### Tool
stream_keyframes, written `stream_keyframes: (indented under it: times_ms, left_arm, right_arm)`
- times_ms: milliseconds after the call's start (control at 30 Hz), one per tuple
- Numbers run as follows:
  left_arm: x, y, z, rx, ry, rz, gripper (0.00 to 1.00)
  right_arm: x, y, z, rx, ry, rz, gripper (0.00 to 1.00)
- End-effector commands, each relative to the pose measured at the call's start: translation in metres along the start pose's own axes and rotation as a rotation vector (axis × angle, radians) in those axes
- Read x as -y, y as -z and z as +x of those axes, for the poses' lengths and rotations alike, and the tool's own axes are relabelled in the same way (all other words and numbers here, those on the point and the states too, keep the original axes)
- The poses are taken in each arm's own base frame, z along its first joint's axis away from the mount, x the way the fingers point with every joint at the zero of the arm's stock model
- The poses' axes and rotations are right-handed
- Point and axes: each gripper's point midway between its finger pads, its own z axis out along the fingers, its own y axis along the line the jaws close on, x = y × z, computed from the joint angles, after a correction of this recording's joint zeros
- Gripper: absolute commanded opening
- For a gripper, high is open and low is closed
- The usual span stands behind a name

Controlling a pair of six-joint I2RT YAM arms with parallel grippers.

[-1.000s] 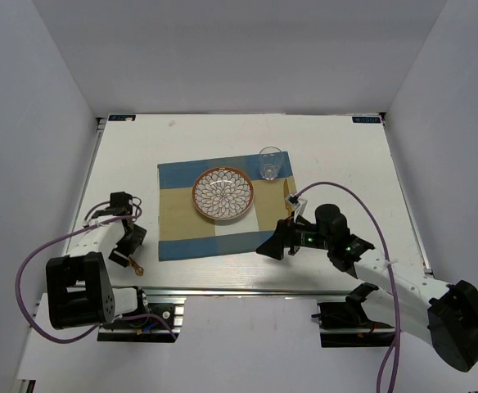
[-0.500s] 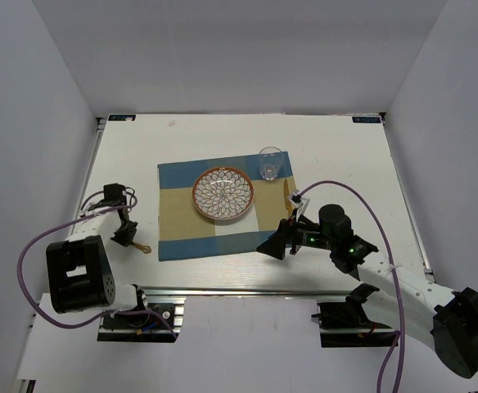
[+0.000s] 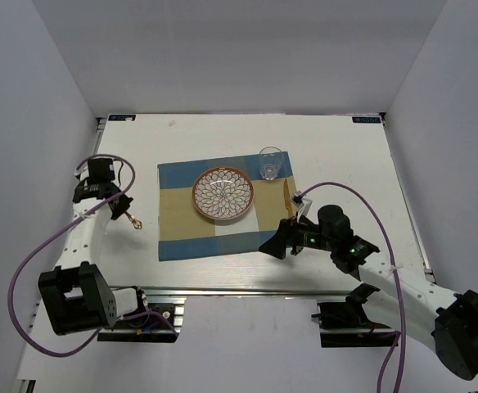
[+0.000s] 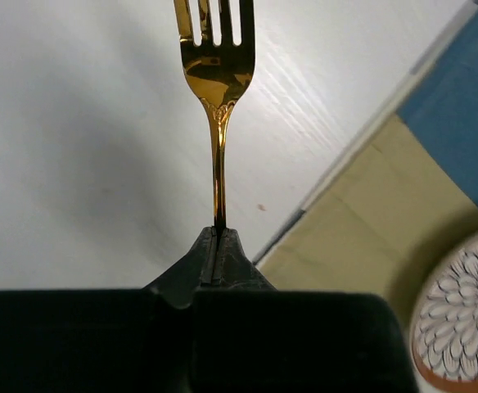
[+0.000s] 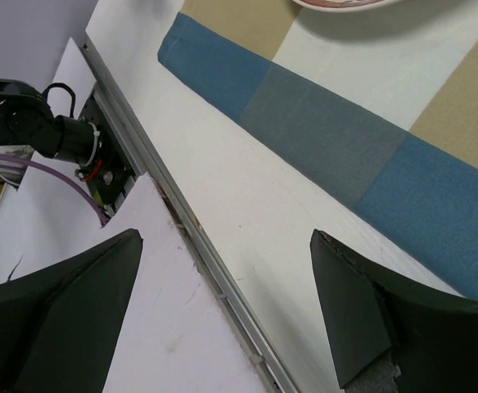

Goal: Set the dinner table for one person

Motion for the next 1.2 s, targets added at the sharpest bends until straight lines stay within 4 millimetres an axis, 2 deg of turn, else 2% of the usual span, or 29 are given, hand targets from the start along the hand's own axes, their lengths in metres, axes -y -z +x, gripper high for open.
stream_keyframes:
  times_ms: [0,67,133,167,200,300,367,500,667,833,1033,1167]
  left_arm:
    - [0.034,0.007,0.002,-0.080,-0.207,0.172,0.00]
    - [0.050,0.002,0.007,-0.116,-0.287,0.219,0.00]
    - [0.065,-0.002,0.020,-0.183,-0.352,0.277,0.00]
    - [0.072,-0.001,0.022,-0.196,-0.403,0.301,0.00]
    - [0.079,0.000,0.029,-0.212,-0.447,0.310,0.00]
    - [0.089,-0.002,0.044,-0.241,-0.563,0.289,0.00]
    - [0.088,-0.005,0.048,-0.228,-0.617,0.252,0.00]
    - [0.095,-0.011,0.068,-0.231,-0.720,0.236,0.00]
    - [0.091,-0.026,0.090,-0.275,-0.773,0.185,0.00]
    - [0.101,-0.030,0.109,-0.303,-0.805,0.193,0.00]
    - [0.108,-0.028,0.116,-0.295,-0.794,0.177,0.00]
    - [0.095,-0.036,0.115,-0.290,-0.780,0.094,0.00]
  right_arm:
    - [-0.008,0.005,-0.020,0.039,0.044,0.016,0.89]
    - [-0.008,0.008,-0.025,0.050,0.060,0.037,0.89]
    - [-0.002,0.012,-0.025,0.036,0.060,0.093,0.89]
    - [-0.006,0.014,-0.034,0.052,0.075,0.097,0.89]
    - [-0.004,0.017,-0.031,0.038,0.073,0.117,0.89]
    - [-0.003,0.026,-0.038,0.053,0.090,0.160,0.89]
    - [-0.005,0.031,-0.040,0.058,0.101,0.167,0.89]
    - [-0.005,0.035,-0.037,0.056,0.097,0.176,0.89]
    - [-0.004,0.040,-0.034,0.052,0.091,0.190,0.89]
    - [-0.004,0.043,-0.034,0.054,0.099,0.203,0.89]
    - [-0.004,0.045,-0.034,0.053,0.096,0.207,0.89]
    - [-0.004,0.048,-0.033,0.052,0.099,0.211,0.89]
